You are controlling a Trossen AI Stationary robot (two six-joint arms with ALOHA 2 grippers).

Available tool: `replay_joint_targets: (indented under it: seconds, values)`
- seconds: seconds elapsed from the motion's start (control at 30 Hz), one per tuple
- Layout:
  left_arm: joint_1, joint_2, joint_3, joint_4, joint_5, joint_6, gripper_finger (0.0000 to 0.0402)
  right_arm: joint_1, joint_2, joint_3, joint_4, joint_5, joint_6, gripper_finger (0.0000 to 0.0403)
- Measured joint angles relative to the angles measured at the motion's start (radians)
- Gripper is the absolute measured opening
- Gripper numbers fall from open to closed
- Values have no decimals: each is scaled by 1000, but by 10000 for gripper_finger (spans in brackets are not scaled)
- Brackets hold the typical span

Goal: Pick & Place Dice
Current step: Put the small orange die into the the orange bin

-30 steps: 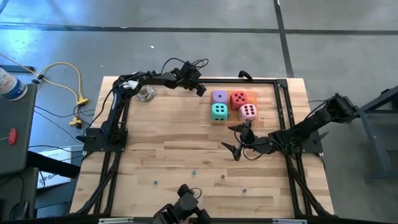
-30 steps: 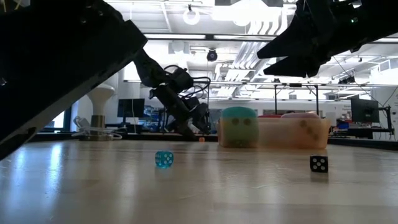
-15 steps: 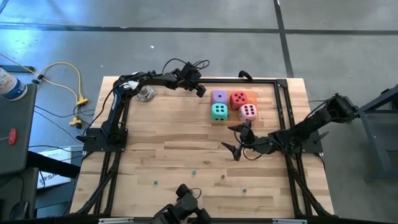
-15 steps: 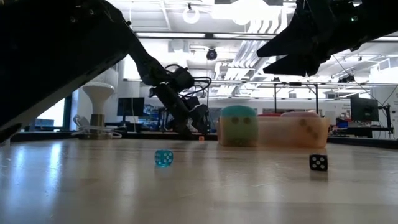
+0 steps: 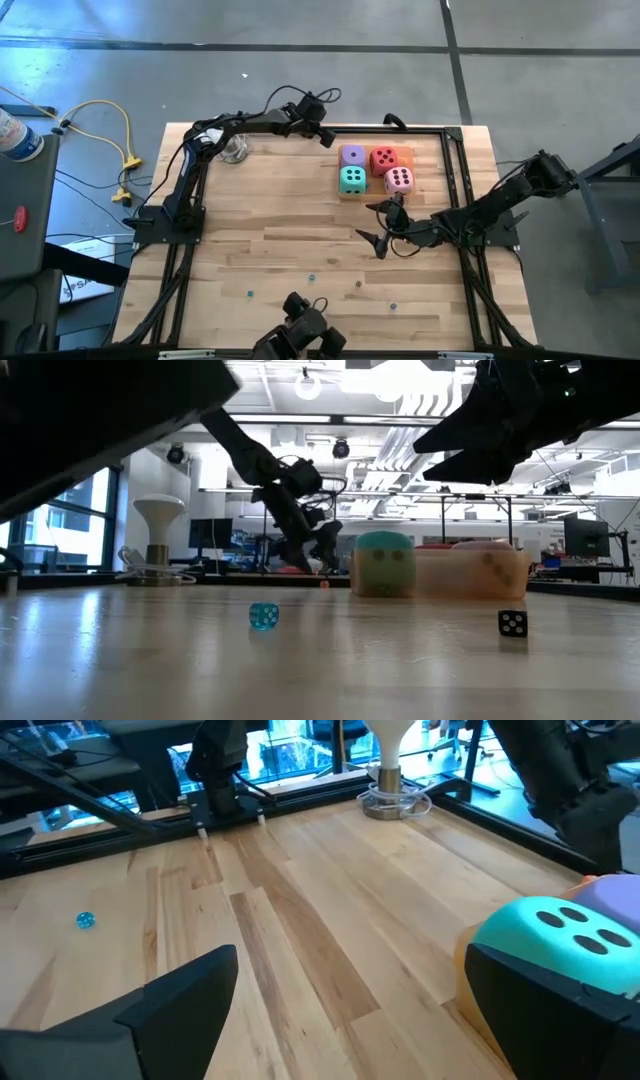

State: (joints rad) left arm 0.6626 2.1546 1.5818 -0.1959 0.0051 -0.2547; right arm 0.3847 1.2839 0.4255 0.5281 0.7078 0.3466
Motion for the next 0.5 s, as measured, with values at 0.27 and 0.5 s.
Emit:
replay_joint_targets:
  seconds: [0.27,0.5]
  values:
    - [3,36,27,-2,1,-50,330,0,0,0,0,-8,-2,382]
    - [-11,36,37,-55,-40,-49,330,0,0,0,-1,-8,-3,382]
